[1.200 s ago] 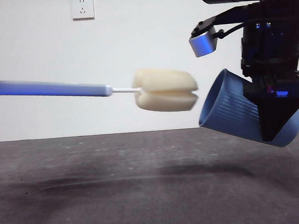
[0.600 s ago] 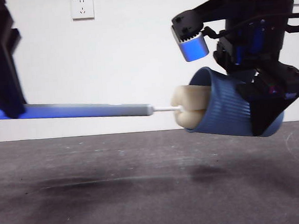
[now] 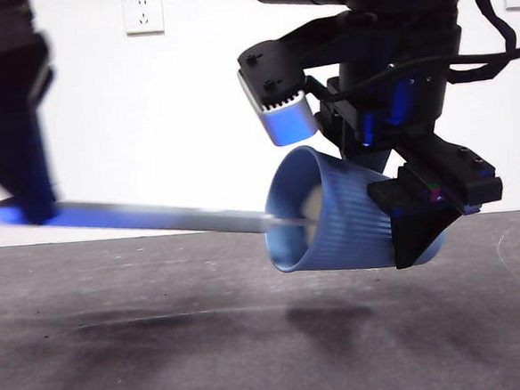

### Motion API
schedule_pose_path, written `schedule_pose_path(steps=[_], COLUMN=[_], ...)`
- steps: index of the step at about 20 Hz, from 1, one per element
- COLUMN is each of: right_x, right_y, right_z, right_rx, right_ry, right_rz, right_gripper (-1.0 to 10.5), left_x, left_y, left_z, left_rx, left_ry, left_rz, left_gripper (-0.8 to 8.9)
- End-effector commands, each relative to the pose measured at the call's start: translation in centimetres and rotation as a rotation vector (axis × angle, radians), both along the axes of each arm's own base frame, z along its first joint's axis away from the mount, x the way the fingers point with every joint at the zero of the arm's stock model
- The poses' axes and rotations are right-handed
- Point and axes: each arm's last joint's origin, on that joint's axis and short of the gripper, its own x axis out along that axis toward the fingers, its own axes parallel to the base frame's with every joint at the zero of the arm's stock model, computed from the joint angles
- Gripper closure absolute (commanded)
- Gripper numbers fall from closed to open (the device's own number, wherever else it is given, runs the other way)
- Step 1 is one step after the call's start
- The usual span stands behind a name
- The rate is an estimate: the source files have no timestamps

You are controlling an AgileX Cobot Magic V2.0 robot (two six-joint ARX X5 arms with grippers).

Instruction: Pick up the cup brush,pick up the cup,insert the brush into the cup,clean the cup,put the cup brush back,put the cup back to the fixed position on the table

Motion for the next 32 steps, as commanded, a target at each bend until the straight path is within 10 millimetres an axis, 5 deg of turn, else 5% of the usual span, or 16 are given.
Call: schedule_pose_path(steps=[1, 10, 24, 32], right_x=[0.0, 0.0, -0.9, -0.8], right_y=[-0.1, 0.0, 1.0, 0.9], right_z=[-0.1, -0.1, 0.0, -0.1], right_rx=[-0.025, -0.016, 0.026, 0.022], right_ry=[-0.004, -0.008, -0.019, -0.016], right_rz=[-0.007, -0.005, 0.018, 0.012], right_gripper=[9.6, 9.6, 9.6, 9.6], left_x=[-0.6, -3.7, 0.7, -1.0], left_y=[1.2, 4.7, -1.6, 2.2], left_z=[0.3, 2.4, -0.9, 0.0], left_rx=[0.064, 0.067, -0.105, 0.135], left_ry=[-0.001, 0.022, 0.076, 0.086], left_rz=[0.04, 0.073, 0.007, 0.107], left_gripper=[8.22, 8.22, 8.22, 8.22])
